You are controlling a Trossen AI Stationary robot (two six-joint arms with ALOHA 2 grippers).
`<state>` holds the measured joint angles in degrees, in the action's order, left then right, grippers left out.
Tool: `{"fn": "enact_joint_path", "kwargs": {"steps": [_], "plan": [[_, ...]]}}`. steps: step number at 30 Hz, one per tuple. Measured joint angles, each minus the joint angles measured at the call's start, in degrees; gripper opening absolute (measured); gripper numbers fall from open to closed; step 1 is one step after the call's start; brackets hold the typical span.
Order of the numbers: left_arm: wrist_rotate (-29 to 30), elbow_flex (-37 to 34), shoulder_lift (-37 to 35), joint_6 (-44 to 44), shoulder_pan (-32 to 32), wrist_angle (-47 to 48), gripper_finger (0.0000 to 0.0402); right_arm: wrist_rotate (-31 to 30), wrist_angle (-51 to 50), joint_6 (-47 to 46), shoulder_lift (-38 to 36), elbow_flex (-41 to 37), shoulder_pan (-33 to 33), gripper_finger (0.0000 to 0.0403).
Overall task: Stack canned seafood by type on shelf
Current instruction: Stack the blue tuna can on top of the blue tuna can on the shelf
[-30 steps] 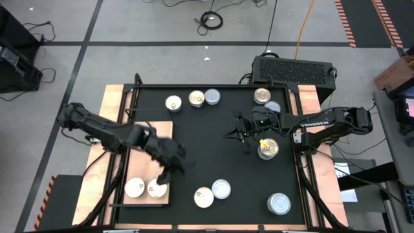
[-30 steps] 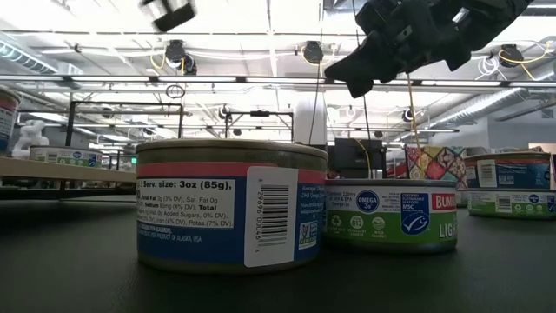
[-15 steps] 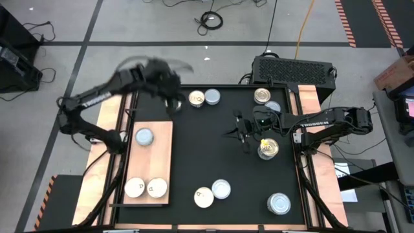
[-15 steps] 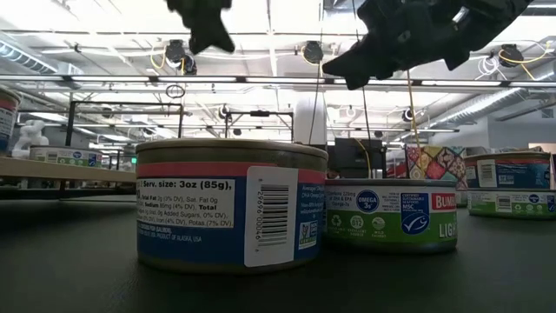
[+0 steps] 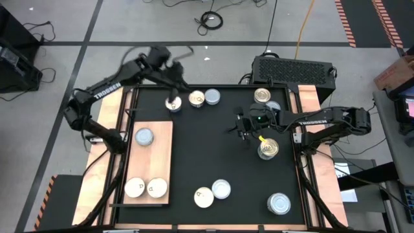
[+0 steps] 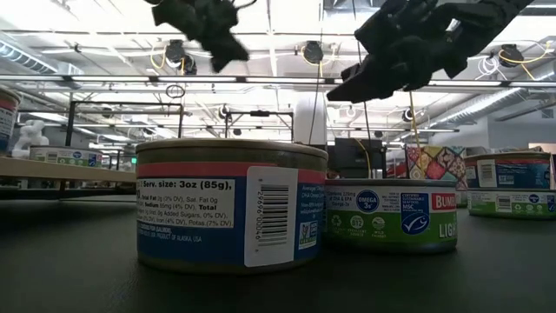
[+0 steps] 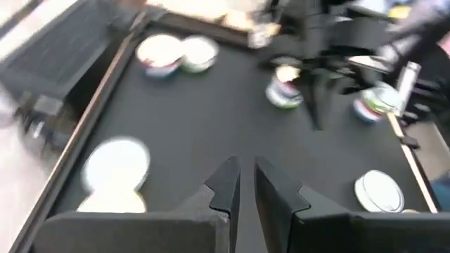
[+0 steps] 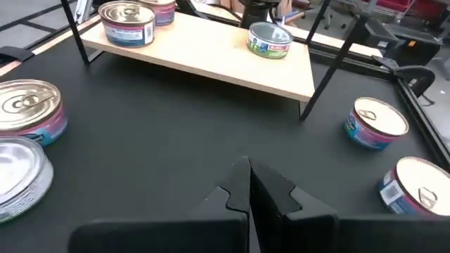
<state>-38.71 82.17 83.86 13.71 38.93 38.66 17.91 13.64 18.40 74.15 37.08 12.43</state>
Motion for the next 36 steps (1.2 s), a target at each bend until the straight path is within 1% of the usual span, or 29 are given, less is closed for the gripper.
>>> {"fn": "enact_joint_path", "kwargs": {"steps": [2,3,5,7,9,11,14,21,23,25,27,28,32,34,36], "plan": [[1.62,-1.63,0.33,0.18,-4.85,-5.03,0.0044,-0.66,-1.31,-1.59,-1.68,0.06,0.46,0.0],[2.15,-2.67,0.57,0.14,-7.31,-8.04,0.0044,-1.93,-3.44,-2.63,-2.94,0.11,0.71,0.0],[2.42,-4.34,1.81,-0.21,-12.57,-12.87,0.0045,-5.6,-9.65,-4.68,-6.12,0.07,1.05,0.0],[2.62,-5.34,3.25,-0.99,-17.63,-15.55,0.0045,-8.79,-15.97,-6.85,-9.65,0.05,1.08,0.0],[2.67,-5.47,4.89,-0.95,-22.62,-17.64,0.0045,-10.09,-20.83,-10.33,-12.98,0.04,1.05,0.0],[3.1,-5.47,6.21,-0.88,-27.07,-17.88,0.0045,-10.37,-24.06,-14.13,-15.32,0.04,0.67,0.0],[4.78,-5.47,7.88,-0.87,-32.89,-17.5,0.0045,-10.49,-25.87,-18.94,-17.01,0.04,-0.82,0.0],[4.85,-5.47,9.76,-0.79,-44.1,-15.6,0.0045,-10.43,-25.75,-25.36,-15.65,0.04,-8.1,0.0],[5.97,-5.47,10.81,-0.93,-46.54,-15.55,0.0048,-10.43,-25.15,-26.79,-15.11,0.04,-10.59,0.0],[10.5,-5.43,12.37,-2.21,-48.56,-15.98,0.0059,-10.43,-24.57,-27.82,-14.81,0.04,-12.87,0.0],[16.47,-5.36,14.53,-4.17,-50.16,-16.05,0.0077,-10.43,-24.2,-28.65,-14.8,0.04,-14.9,0.0],[18.17,-5.38,15.88,-5.03,-50.71,-16.06,0.0088,-10.49,-23.75,-29.06,-14.8,0.04,-15.75,0.0],[18.38,-5.24,20.29,-11.15,-51.45,-16.17,0.0139,-10.62,-21.42,-29.98,-14.82,0.03,-18.69,0.0],[17.21,-5.07,22.54,-15.68,-51.35,-16.4,0.0161,-10.66,-20.99,-29.98,-14.82,0.04,-19.86,0.0],[14.84,-5.1,24.53,-17.99,-51.28,-15.85,0.0179,-10.68,-20.65,-29.96,-14.82,0.04,-20.68,0.0]]}}
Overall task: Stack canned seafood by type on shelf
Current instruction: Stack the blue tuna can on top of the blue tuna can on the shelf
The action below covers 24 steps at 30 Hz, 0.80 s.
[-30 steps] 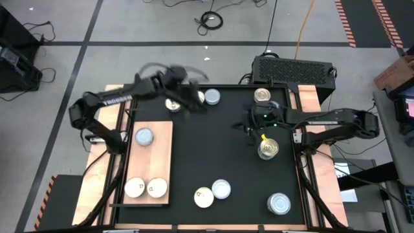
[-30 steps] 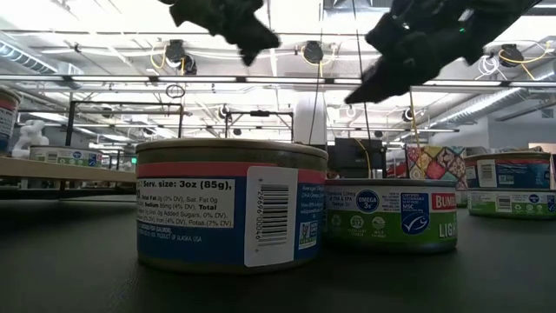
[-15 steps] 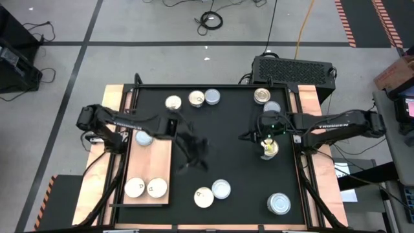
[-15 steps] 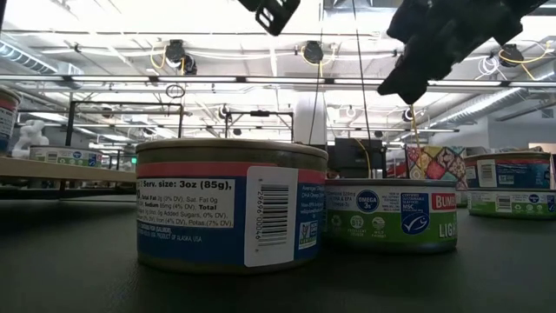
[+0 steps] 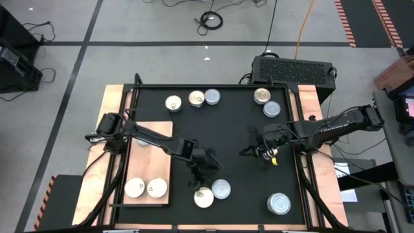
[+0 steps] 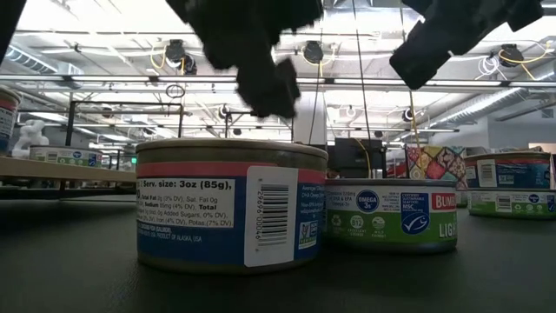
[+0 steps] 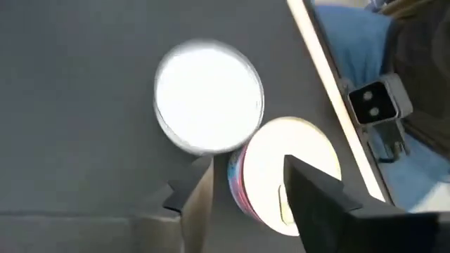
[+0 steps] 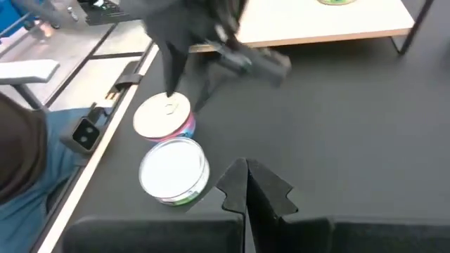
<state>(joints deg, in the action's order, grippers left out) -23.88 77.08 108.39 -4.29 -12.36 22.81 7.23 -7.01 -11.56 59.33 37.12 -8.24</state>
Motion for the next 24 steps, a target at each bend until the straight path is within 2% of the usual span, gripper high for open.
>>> {"fn": "enact_joint_path", "kwargs": {"steps": [3,9,20,24], "plan": [[-3.32,-0.02,2.17,-1.23,0.04,0.0,0.0196,-0.74,0.3,0.08,0.0,0.0,-0.76,0.0],[-3.74,0.0,3.62,-1.45,-0.02,0.66,0.0201,-5.86,0.61,0.2,0.0,0.0,-1.03,0.0],[-6.56,0.0,4.3,-1.86,0.52,2.53,0.0201,-5.93,2.47,3.46,0.0,0.0,-0.99,0.0],[-10.34,-0.02,6.24,-2.85,1.4,1.94,0.0201,-5.93,2.44,3.46,-0.02,0.0,-0.99,0.0]]}}
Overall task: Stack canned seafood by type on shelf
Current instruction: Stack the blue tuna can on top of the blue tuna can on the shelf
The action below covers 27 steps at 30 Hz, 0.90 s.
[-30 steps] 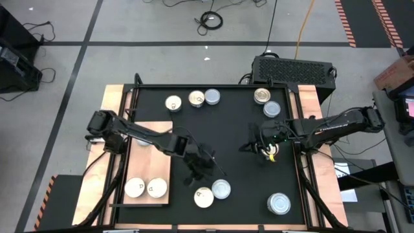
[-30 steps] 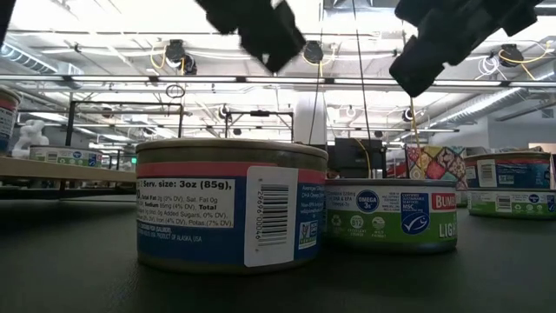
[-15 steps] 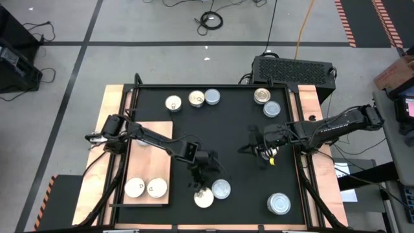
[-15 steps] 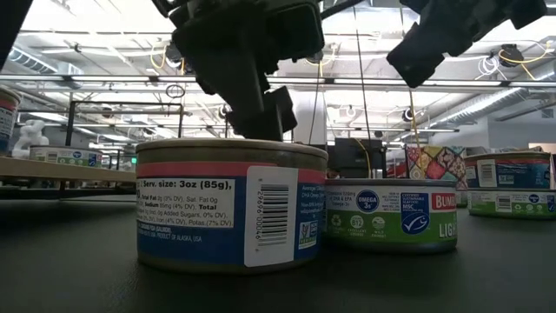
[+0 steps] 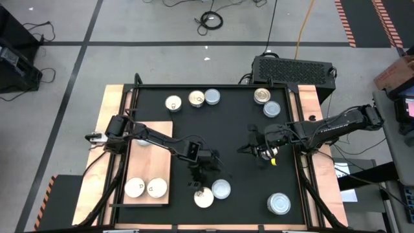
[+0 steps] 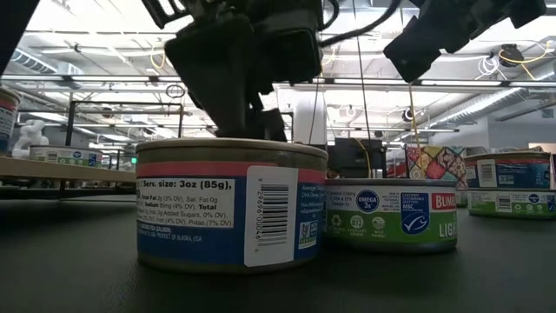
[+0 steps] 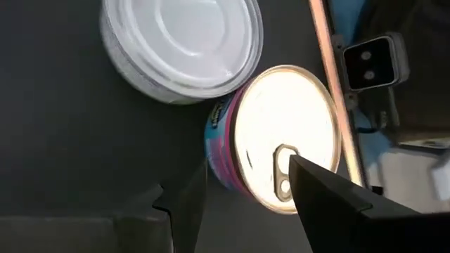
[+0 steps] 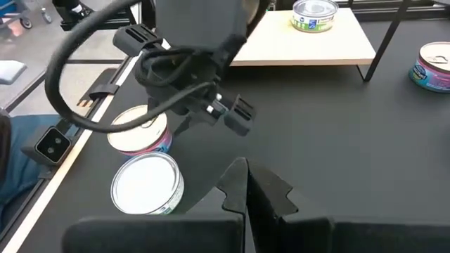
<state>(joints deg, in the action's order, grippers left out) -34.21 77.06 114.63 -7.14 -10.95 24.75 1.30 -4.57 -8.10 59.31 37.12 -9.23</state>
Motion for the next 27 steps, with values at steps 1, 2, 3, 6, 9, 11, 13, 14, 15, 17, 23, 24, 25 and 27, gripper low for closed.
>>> {"fn": "enact_joint_path", "kwargs": {"steps": [1,2,3,6,9,11,13,14,15,17,23,24,25,27], "plan": [[-0.66,0.0,0.44,-0.02,0.16,-0.45,0.0201,0.0,-0.07,0.0,0.0,0.0,0.0,0.0],[-1.27,0.0,0.79,-0.02,0.39,-0.49,0.0201,0.0,-0.12,0.0,0.0,0.0,0.0,0.0],[-1.82,0.0,1.04,-0.03,0.55,-0.38,0.0201,0.0,-0.11,0.0,0.0,0.0,0.0,0.0],[-2.47,0.0,1.45,-0.09,0.82,-0.43,0.0201,0.0,-0.22,0.0,0.0,0.0,0.0,0.0],[-2.52,-0.02,1.47,-0.11,0.82,-0.44,0.0201,0.0,-0.31,0.18,0.0,0.0,0.0,0.0],[-2.51,-0.01,1.47,-0.11,0.82,-0.41,0.0201,0.0,-0.31,0.22,0.0,0.0,0.0,0.0],[-2.52,0.0,1.44,-0.13,0.8,-0.42,0.0201,0.0,-0.31,0.22,0.0,0.0,0.0,0.0],[-2.52,0.0,1.47,-0.28,0.78,-0.44,0.0201,0.0,-0.31,0.22,0.0,0.0,0.0,0.0],[-2.46,-0.01,1.45,-0.56,0.75,-0.45,0.0201,0.0,-0.32,0.22,0.0,0.0,0.0,0.0],[-1.92,-0.02,1.46,-0.98,0.61,-0.45,0.0201,0.0,-0.31,0.19,0.0,0.0,0.0,0.0],[-0.22,-0.02,1.45,-1.09,0.39,-0.48,0.0192,0.0,-0.34,0.07,0.0,0.0,0.0,0.0],[-0.22,0.0,1.44,-1.09,0.36,-0.5,0.0187,0.0,-0.32,0.04,0.0,0.0,0.0,0.0],[-0.22,-0.02,1.45,-1.09,0.36,-0.5,0.0182,0.0,-0.31,0.02,0.0,0.0,0.0,0.0],[-0.2,0.0,1.44,-1.11,0.34,-0.66,0.017,0.0,-0.34,0.0,0.0,0.0,0.0,0.0]]}}
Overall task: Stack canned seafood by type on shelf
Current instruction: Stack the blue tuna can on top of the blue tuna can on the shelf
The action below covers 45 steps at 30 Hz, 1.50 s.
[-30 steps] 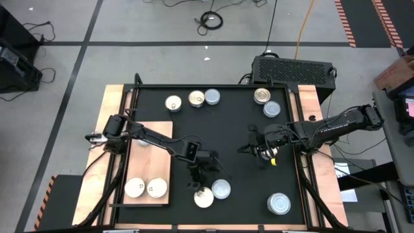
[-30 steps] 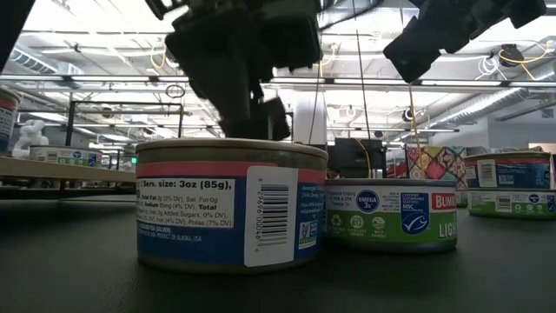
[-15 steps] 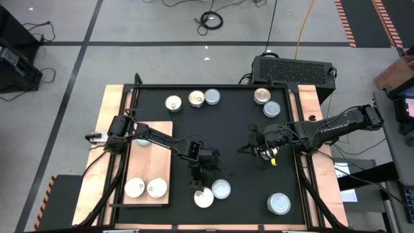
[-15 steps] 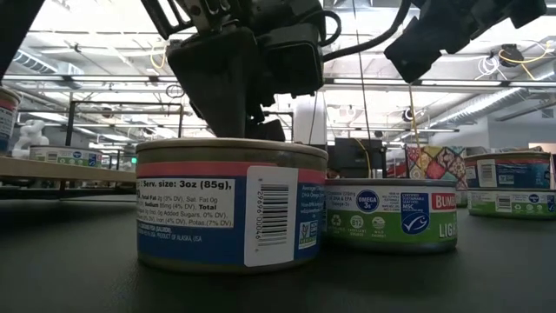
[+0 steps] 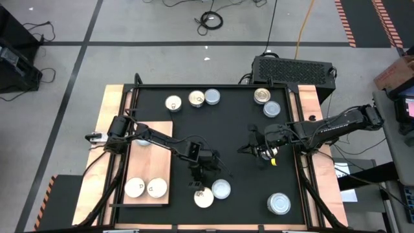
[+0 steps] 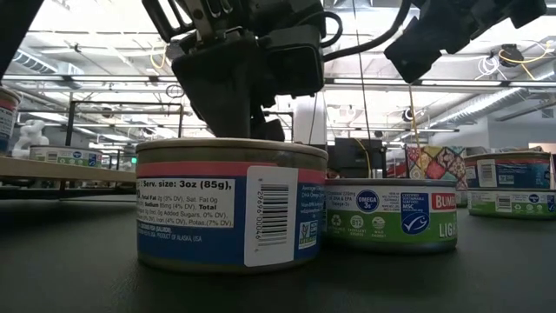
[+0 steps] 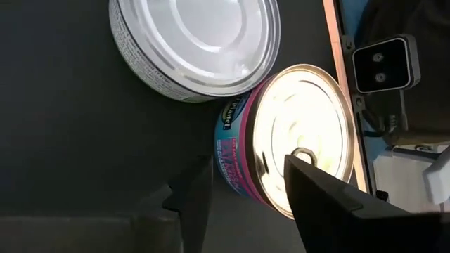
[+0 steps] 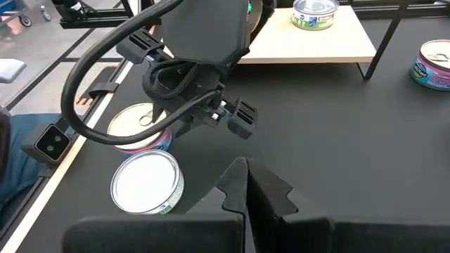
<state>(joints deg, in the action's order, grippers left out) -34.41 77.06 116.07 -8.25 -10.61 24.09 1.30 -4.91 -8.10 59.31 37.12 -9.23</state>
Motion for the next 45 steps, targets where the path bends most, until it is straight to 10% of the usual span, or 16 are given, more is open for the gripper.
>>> {"fn": "enact_joint_path", "kwargs": {"steps": [17,28,45], "plan": [[-0.3,-1.27,0.0,-0.46,-0.17,-2.16,0.0124,0.0,0.0,0.0,0.0,0.0,0.01,0.0],[-1.68,-1.27,0.0,-0.49,-0.17,-2.4,0.0008,0.0,0.0,0.0,0.0,0.0,0.01,0.0],[-8.16,0.18,-1.17,0.05,3.39,3.0,0.0001,0.0,-0.07,-0.02,0.0,0.0,0.0,0.0]]}}
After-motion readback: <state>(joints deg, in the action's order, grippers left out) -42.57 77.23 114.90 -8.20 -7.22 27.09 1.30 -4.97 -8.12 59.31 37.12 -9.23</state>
